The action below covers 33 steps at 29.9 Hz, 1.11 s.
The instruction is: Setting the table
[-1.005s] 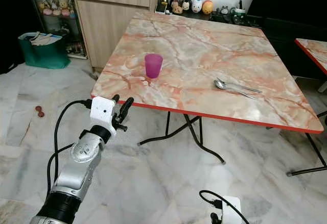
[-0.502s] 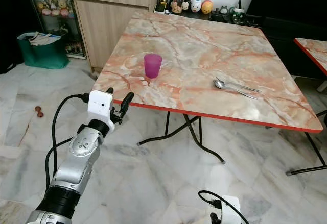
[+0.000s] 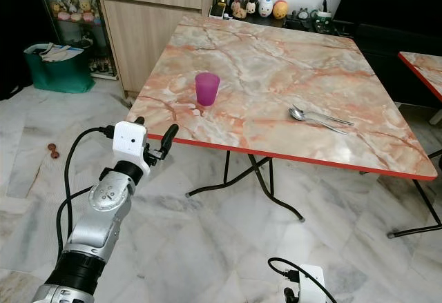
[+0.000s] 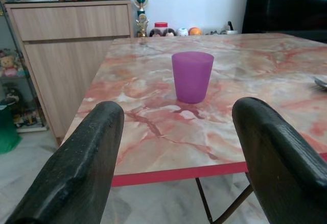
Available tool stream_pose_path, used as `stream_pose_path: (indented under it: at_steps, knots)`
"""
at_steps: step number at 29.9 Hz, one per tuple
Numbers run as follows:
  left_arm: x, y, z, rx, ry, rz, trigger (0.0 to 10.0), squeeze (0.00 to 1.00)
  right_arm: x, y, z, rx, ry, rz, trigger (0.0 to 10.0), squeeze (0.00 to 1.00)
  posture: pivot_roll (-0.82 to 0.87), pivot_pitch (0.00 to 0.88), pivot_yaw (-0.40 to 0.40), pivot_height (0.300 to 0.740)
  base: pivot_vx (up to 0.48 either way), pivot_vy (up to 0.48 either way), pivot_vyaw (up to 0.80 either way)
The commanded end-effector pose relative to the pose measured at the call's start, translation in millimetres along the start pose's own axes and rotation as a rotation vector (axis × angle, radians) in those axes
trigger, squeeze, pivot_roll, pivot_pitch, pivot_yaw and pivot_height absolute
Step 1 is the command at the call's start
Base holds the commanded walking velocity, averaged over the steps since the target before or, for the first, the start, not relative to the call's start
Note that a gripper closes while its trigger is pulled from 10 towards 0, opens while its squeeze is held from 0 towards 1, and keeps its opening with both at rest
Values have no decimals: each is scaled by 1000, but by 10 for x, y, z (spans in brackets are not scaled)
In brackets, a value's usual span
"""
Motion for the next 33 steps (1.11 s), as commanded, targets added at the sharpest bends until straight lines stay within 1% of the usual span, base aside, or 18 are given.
stream_pose_path:
  at_steps: [1, 8, 15, 21, 28, 31, 33]
  knots:
    - [53, 144, 41, -6, -21, 47, 10000, 0, 1, 7, 39, -5, -5, -3, 10000, 0, 207, 0, -102, 707, 382, 0, 0]
    - [61, 158, 46, -6, -23, 50, 10000, 0, 1, 3, 35, -6, -4, -7, 10000, 0, 205, 0, -100, 707, 383, 0, 0]
    - [55, 167, 75, 1, -42, 53, 10000, 0, 1, 14, 33, -31, 1, 1, 10000, 0, 207, 0, -102, 707, 384, 0, 0]
    - [56, 176, 60, 5, -42, 56, 10000, 0, -3, -55, 42, -25, -24, -42, 10000, 0, 203, 0, -101, 707, 382, 0, 0]
    - [96, 222, 80, 2, -57, 68, 10000, 0, -8, -110, 41, 3, -42, -76, 10000, 0, 187, 0, -87, 707, 381, 0, 0]
    - [107, 233, 76, 4, -57, 69, 10000, 0, -7, -109, 42, 5, -44, -77, 10000, 0, 186, 0, -86, 707, 382, 0, 0]
    - [112, 242, 71, 5, -57, 69, 10000, 0, -6, -96, 36, 29, -43, -66, 10000, 0, 189, 0, -85, 707, 384, 0, 0]
Point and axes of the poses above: a point about 5 cm out from each wrist's last joint towards the gripper, its own x axis pointing out of the wrist towards the gripper, its own y axis along the axis of the wrist's last joint, z = x × y, the point moved 4 cm from there along x, pointing out of the wrist towards the gripper, and after that the axes turned 13 degrees about -x, right-handed, at the moved point
